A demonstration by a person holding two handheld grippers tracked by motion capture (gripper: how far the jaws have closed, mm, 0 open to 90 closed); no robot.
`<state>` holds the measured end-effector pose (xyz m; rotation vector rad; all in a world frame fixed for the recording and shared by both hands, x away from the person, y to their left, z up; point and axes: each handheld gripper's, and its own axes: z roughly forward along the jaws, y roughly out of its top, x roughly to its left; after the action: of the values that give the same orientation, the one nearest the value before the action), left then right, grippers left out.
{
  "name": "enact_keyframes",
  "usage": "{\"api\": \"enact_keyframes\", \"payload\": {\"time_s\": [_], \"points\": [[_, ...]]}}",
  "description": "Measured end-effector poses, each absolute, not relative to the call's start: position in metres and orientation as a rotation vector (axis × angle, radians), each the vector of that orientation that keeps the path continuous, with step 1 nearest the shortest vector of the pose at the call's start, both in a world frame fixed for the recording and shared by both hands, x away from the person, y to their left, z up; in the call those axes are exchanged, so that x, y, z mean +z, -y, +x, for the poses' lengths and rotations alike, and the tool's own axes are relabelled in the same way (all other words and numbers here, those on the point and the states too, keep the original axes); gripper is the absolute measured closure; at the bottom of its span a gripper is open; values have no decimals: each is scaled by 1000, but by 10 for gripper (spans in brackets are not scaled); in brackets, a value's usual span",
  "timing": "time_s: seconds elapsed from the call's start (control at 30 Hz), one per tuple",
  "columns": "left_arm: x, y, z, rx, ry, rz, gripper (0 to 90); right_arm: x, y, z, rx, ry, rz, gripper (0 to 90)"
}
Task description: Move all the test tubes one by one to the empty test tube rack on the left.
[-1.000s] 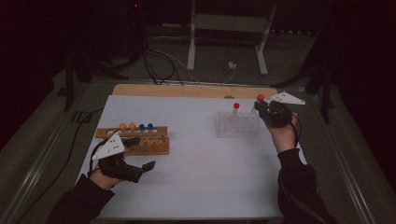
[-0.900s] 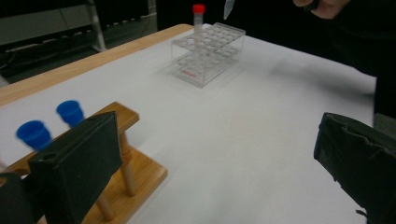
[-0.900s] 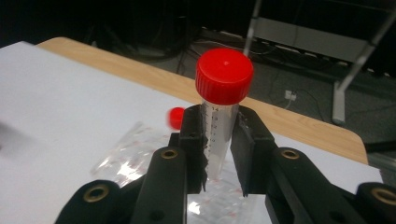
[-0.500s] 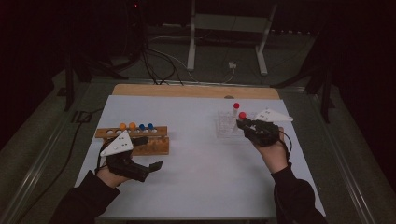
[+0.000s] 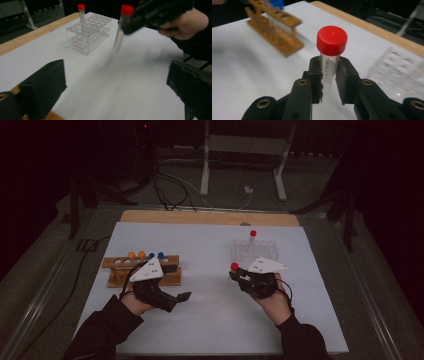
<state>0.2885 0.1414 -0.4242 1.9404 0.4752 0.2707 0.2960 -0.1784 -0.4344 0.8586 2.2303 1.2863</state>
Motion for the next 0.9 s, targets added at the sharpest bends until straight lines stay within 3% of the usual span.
{"api": "enact_keyframes", "payload": {"time_s": [0.13,0.4,0.9], "points": [[-421,-127,293,267,-447,1940,80,-441,164,289,1300,-2282,815,743],[-420,-95,300,260,-397,1948,239,-447,146,281,1301,-2347,757,743],[-424,-62,306,287,-322,1975,705,-444,145,278,1317,-2337,755,743]]}}
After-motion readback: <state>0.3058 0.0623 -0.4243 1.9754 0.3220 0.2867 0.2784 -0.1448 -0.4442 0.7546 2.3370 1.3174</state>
